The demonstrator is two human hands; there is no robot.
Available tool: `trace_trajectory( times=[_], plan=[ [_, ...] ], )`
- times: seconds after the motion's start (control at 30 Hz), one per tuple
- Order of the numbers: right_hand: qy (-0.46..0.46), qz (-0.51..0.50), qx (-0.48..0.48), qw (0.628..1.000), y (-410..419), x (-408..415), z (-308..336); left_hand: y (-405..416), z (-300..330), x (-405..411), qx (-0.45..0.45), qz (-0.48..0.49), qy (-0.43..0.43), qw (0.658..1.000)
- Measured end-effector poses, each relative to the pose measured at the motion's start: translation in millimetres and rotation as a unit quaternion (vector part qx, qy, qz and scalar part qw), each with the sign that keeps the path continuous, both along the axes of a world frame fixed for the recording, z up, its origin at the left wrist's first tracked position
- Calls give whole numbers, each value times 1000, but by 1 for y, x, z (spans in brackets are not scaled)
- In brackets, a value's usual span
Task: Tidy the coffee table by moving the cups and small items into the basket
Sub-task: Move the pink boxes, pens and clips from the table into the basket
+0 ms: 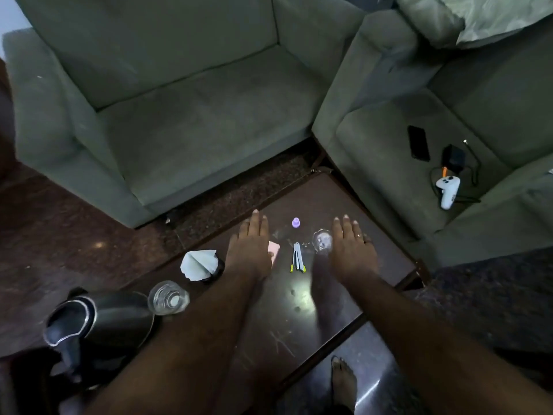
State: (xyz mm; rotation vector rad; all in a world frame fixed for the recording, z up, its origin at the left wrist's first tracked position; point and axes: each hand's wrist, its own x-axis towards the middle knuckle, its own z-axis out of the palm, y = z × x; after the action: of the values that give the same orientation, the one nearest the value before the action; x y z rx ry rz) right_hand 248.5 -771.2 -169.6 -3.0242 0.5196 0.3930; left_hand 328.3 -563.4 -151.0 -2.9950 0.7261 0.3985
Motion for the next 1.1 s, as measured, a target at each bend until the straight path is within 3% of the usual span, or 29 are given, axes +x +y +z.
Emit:
trace_trajectory(
  times=[0.1,0.2,0.27,0.4,0.5,0.67,0.87,1.1],
  plan=[
    [-52,-108,85,989,1,-16,-47,0,-46,-2,40,-10,57,998],
    [-178,-303,162,922,-10,-23,-81,-6,-80,-2,66,-19,77,995],
    [-199,-382,203,879,-25,-23,-103,-11,-100,0,55,8,72,996],
    [-208,-376,334,839,-50,-26,-129,-21,-124,7,44,74,84,993],
    [-174,-328,362,855,-52,-29,-134,-26,-130,11,59,94,110,988],
    [-172,-332,377,848,-44,-28,-143,-34,-134,12,56,124,106,985],
    [-120,-279,273,913,-29,-16,-142,-40,-136,17,40,161,112,980],
    [-74,-230,227,944,-19,-4,-146,-37,-133,17,50,178,152,971]
  ],
)
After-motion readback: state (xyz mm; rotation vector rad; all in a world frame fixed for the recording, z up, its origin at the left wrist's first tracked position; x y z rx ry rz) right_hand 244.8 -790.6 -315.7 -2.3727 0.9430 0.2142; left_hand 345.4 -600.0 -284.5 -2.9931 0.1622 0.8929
